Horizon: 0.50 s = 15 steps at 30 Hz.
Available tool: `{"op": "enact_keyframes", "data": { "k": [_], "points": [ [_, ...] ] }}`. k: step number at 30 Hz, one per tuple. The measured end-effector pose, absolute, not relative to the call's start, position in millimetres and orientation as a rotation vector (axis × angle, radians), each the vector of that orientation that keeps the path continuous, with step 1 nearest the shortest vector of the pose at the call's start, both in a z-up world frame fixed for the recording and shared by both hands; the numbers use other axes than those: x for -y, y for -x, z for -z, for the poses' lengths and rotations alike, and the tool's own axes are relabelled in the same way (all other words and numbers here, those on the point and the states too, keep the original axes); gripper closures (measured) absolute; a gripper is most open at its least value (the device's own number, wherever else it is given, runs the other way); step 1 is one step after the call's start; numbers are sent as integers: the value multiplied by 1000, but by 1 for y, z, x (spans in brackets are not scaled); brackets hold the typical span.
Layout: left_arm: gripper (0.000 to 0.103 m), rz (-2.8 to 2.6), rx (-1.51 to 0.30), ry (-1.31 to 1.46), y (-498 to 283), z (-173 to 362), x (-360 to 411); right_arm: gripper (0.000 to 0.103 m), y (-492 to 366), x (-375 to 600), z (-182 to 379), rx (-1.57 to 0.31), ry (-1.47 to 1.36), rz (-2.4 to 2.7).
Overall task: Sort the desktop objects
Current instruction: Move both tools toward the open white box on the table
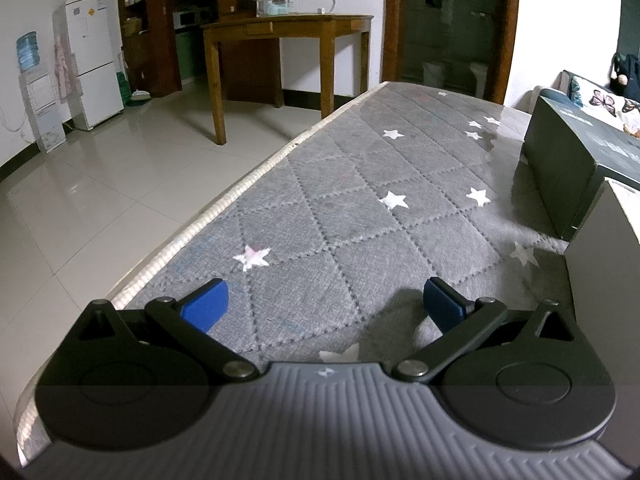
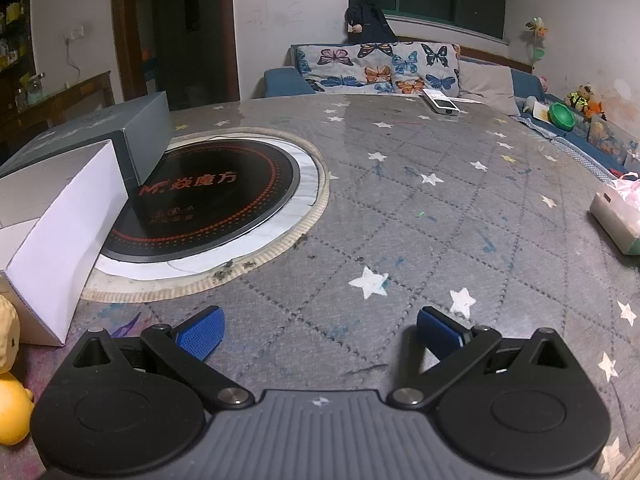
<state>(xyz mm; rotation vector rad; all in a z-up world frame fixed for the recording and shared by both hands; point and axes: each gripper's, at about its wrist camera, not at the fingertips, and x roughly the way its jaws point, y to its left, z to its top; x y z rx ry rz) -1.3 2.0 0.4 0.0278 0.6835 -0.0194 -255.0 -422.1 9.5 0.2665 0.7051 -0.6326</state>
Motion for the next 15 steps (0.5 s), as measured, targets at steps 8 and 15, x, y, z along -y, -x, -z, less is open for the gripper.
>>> {"op": "enact_keyframes", "data": {
  "k": [8, 15],
  "points": [
    [0, 19, -682, -41, 9, -5, -2, 0, 255, 416, -14, -707, -268, 602],
    [0, 74, -645, -39, 32, -29, 1, 0, 255, 400, -24, -708, -246, 530]
  ]
}}
